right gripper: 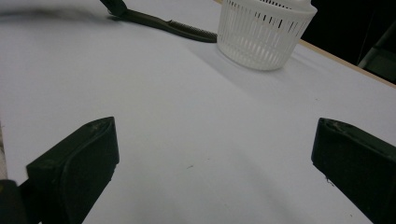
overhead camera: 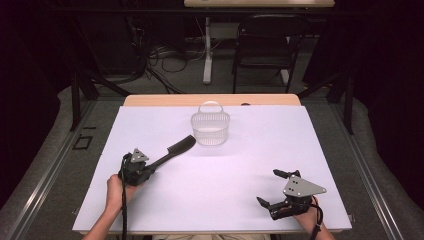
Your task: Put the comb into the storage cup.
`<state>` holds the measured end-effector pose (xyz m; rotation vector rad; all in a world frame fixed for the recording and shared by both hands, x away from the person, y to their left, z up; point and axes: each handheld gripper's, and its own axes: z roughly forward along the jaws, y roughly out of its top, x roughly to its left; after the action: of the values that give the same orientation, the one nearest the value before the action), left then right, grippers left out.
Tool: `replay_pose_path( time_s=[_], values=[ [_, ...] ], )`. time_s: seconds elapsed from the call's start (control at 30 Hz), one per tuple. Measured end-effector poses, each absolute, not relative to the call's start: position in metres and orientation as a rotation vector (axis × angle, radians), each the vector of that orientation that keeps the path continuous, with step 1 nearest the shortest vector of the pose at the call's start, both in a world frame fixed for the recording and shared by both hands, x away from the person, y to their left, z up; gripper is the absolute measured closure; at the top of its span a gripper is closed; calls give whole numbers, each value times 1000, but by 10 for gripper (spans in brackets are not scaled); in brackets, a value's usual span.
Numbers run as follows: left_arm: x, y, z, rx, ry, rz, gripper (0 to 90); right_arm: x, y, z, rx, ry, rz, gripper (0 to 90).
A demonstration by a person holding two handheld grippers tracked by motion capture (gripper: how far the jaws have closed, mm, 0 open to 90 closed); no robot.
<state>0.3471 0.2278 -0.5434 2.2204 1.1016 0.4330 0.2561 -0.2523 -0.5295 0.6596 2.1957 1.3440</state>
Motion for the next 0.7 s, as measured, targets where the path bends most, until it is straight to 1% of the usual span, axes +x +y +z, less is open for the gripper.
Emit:
replay_pose_path(
  time_s=[0.13, 0.23, 0.37, 0.4, 0.43, 0.47, 0.5, 0.57, 0.63, 0.7],
  values=[
    [343, 226, -535, 2203, 1046, 404, 757, 256, -253, -529, 664, 2192, 1349, 5],
    [341, 225, -529, 2184, 1026, 416, 636, 255, -253, -529, 657, 2192, 1348, 5],
    [344, 228, -527, 2176, 1031, 397, 480, 256, -252, -529, 659, 2191, 1348, 5],
    [345, 229, -527, 2175, 1024, 389, 425, 256, -252, -529, 660, 2193, 1348, 5],
    [346, 230, -526, 2179, 1003, 367, 404, 256, -252, -530, 663, 2194, 1348, 5],
    [347, 231, -526, 2183, 1000, 358, 326, 258, -252, -530, 681, 2187, 1345, 5],
    [348, 231, -526, 2181, 994, 348, 326, 258, -252, -530, 681, 2187, 1345, 5],
    [351, 232, -526, 2185, 982, 338, 287, 258, -253, -531, 689, 2195, 1338, 5],
    [353, 232, -525, 2193, 970, 323, 203, 259, -253, -531, 689, 2198, 1335, 5],
    [354, 232, -524, 2200, 960, 313, 174, 258, -252, -531, 687, 2194, 1341, 5]
  ],
)
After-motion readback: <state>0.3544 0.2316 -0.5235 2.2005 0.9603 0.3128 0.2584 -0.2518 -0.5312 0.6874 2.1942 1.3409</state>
